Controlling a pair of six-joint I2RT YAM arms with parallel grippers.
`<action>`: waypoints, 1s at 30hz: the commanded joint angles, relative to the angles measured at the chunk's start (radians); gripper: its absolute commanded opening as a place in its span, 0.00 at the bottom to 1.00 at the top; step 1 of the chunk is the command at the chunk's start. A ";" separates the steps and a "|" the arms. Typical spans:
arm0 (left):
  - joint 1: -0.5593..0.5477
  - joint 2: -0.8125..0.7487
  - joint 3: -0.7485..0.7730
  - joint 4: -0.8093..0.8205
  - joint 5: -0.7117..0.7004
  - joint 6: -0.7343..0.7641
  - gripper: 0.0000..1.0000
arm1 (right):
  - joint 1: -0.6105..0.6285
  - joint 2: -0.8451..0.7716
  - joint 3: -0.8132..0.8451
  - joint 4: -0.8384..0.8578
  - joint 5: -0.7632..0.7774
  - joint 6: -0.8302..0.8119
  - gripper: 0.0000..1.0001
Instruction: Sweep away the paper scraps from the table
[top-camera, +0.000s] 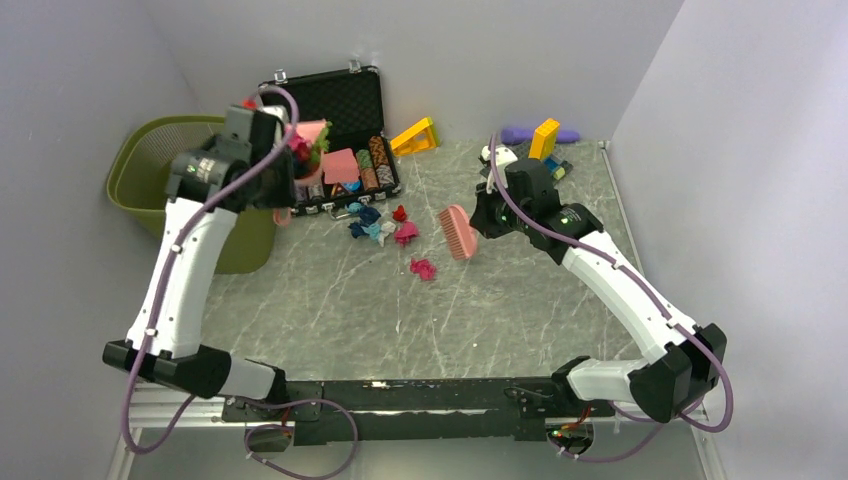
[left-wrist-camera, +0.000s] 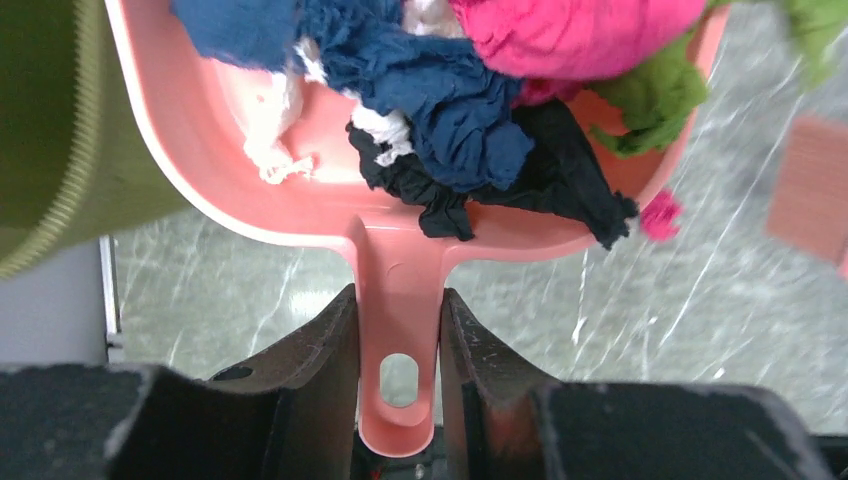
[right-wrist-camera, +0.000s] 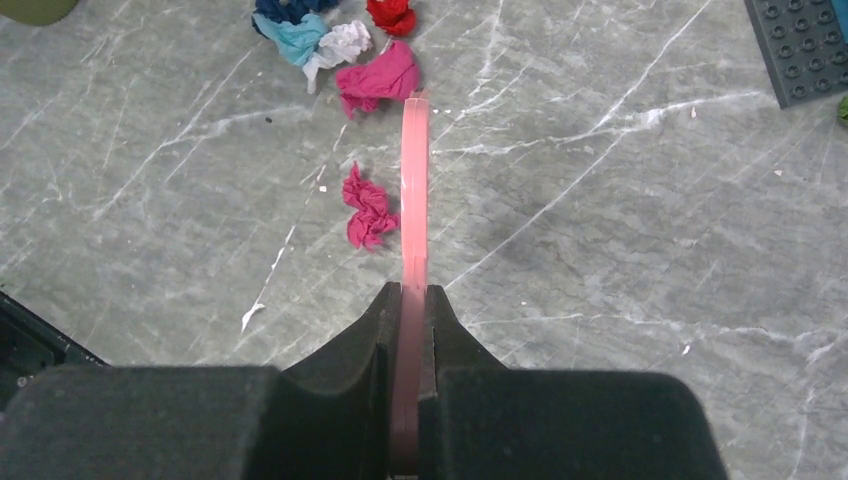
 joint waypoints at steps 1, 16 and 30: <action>0.138 0.072 0.205 -0.046 0.133 0.045 0.00 | -0.004 -0.009 0.033 0.029 -0.022 0.015 0.00; 0.750 0.011 -0.060 0.475 1.113 -0.321 0.00 | -0.004 -0.012 0.062 -0.021 -0.004 0.004 0.00; 0.999 -0.182 -0.644 1.588 1.294 -1.350 0.00 | -0.003 0.033 0.150 -0.089 -0.024 0.002 0.00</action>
